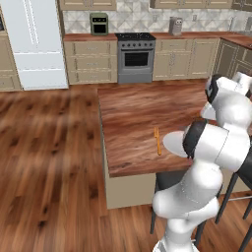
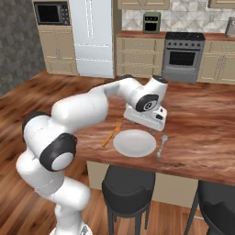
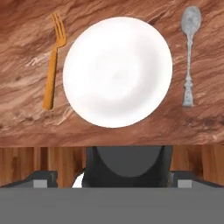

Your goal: Take the fork and place it on the left side of the plate. Then take the spoon and place it on the right side of the plate. Make sure they're directly next to the plate.

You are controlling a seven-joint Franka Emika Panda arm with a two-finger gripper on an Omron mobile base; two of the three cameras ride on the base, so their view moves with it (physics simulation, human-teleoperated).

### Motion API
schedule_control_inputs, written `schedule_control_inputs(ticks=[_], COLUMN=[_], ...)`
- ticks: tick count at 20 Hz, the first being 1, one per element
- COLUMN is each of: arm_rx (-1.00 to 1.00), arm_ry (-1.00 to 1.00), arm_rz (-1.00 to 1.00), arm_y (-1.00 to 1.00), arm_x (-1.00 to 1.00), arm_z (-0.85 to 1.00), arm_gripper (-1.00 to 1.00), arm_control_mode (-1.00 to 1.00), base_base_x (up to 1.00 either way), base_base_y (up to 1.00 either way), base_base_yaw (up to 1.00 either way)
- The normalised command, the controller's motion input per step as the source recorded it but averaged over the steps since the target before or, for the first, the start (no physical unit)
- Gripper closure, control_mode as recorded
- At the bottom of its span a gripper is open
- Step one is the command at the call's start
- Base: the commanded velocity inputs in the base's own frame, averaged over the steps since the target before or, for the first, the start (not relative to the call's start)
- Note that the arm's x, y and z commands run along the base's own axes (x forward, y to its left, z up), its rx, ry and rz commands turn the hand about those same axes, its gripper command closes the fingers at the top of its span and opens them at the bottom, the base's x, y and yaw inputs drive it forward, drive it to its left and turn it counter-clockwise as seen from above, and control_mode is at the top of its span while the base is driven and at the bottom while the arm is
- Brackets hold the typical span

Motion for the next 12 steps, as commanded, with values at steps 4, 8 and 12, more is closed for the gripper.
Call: schedule_control_inputs(ticks=[4, 8, 12], arm_rx=[-0.29, -0.38, -0.5], arm_ry=[-0.04, -0.27, -0.43], arm_rz=[-0.02, 0.0, 0.0], arm_y=[1.0, 1.0, 1.0], arm_x=[-0.81, -0.99, -1.0], arm_z=[0.45, 0.12, -0.01], arm_gripper=[-1.0, -1.0, -1.0], arm_control_mode=[-1.0, -1.0, -1.0], base_base_x=[0.0, 0.0, 0.0], base_base_y=[0.0, 0.0, 0.0], base_base_yaw=[0.0, 0.0, 0.0])
